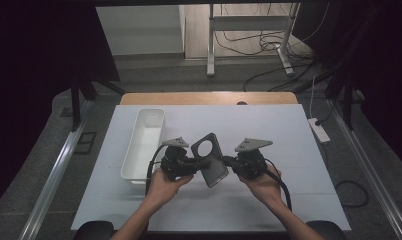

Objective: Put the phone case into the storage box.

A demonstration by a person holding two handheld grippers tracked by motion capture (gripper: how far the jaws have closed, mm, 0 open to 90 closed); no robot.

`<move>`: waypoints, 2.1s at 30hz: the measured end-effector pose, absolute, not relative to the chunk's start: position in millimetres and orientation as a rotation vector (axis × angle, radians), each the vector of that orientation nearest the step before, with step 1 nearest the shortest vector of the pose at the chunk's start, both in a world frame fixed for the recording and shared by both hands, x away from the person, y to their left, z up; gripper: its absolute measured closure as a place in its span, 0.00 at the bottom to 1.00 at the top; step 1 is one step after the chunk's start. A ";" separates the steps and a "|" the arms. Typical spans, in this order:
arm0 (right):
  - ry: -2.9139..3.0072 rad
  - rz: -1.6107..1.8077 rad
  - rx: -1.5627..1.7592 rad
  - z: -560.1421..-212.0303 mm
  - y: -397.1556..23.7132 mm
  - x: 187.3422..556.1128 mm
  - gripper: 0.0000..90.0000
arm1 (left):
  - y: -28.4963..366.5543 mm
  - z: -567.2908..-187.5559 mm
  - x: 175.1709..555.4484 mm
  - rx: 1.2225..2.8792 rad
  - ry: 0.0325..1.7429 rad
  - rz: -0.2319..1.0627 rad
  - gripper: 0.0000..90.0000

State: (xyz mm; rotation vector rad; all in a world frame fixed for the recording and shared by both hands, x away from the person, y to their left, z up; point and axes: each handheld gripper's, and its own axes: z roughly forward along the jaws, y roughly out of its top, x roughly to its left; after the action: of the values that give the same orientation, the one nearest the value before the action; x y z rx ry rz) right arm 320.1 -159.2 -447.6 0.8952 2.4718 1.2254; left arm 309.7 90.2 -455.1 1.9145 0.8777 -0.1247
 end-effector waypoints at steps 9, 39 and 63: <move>2.491 1.272 0.881 -443.4 -164.4 319.9 0.88 | 96.1 -448.6 310.0 1.959 0.855 -0.058 0.88; 2.626 1.386 0.758 -445.4 -172.4 324.4 0.22 | 93.2 -434.7 302.2 2.070 0.599 -0.073 0.88; 2.805 1.402 0.467 -440.5 -162.4 313.2 0.89 | 93.5 -434.5 300.2 2.040 0.547 -0.065 0.83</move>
State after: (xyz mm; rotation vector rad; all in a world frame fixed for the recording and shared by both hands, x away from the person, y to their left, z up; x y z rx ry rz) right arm 313.2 -162.4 -440.5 0.4672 2.8049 1.4018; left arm 300.2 93.5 -434.5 2.0404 0.5471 -0.0648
